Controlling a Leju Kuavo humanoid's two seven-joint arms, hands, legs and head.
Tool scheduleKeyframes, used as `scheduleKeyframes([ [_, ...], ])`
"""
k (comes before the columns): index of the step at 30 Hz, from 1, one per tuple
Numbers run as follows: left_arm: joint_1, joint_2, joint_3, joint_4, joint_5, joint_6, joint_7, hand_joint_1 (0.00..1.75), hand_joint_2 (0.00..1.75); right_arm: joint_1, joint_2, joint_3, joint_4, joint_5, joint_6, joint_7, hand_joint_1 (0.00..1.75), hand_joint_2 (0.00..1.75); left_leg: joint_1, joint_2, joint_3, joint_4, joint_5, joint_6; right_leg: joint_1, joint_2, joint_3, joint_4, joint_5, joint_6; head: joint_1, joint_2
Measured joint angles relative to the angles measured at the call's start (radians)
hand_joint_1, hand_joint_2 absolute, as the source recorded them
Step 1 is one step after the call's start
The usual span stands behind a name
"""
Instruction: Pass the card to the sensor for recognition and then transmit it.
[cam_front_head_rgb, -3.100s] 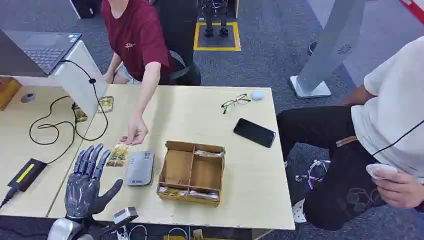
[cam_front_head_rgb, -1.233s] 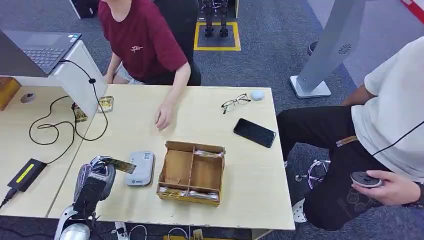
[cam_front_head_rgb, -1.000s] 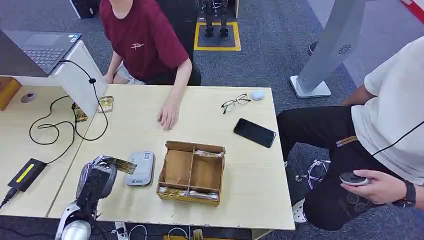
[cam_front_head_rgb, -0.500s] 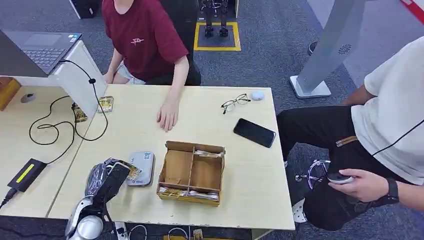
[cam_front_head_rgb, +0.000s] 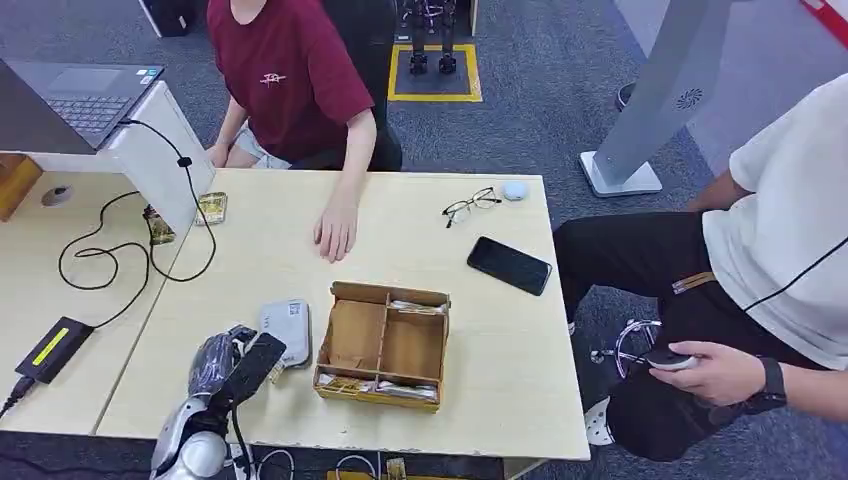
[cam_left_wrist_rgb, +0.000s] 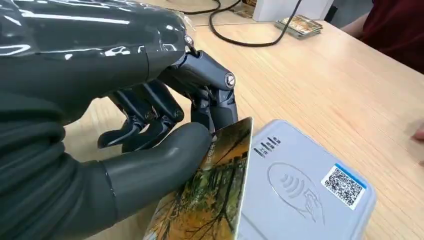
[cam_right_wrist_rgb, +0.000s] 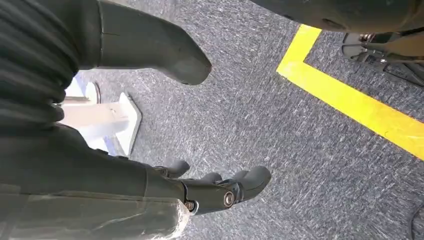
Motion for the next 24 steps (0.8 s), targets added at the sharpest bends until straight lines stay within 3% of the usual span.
scheduleKeyframes([
  [14, -0.008, -0.014, 0.0, 0.028, -0.011, 0.005, -0.003, 1.75, 1.75, -0.002, 0.001, 0.003, 0.0, 0.007, -0.001, 0.004, 0.0, 1.75, 0.0, 0.0, 0.0, 0.0, 0.001, 0.001, 0.0, 0.0, 0.001, 0.0, 0.0, 0.0, 0.0, 0.0],
  [18, -0.003, -0.014, 0.002, 0.026, 0.048, 0.002, -0.07, 1.75, 1.75, -0.002, 0.001, 0.004, 0.0, 0.007, -0.005, 0.004, 0.0, 1.75, 0.0, 0.0, 0.0, 0.0, 0.001, 0.001, 0.0, 0.0, 0.001, 0.0, 0.0, 0.0, 0.0, 0.0],
  [21, 0.023, -0.021, 0.008, -0.023, 0.17, -0.019, -0.154, 1.75, 1.75, 0.0, 0.001, 0.004, 0.0, 0.005, -0.011, 0.002, 0.0, 1.75, 0.0, 0.0, 0.0, 0.0, 0.001, 0.001, 0.0, 0.0, 0.0, 0.0, 0.0, 0.0, 0.0, 0.0],
  [24, 0.035, -0.024, 0.008, -0.064, 0.202, -0.028, -0.165, 1.75, 1.75, 0.0, 0.001, 0.004, 0.0, 0.005, -0.013, 0.002, 0.0, 1.75, 0.0, 0.0, -0.001, 0.0, 0.001, 0.001, 0.0, 0.0, 0.0, 0.0, 0.0, 0.0, 0.0, 0.0],
])
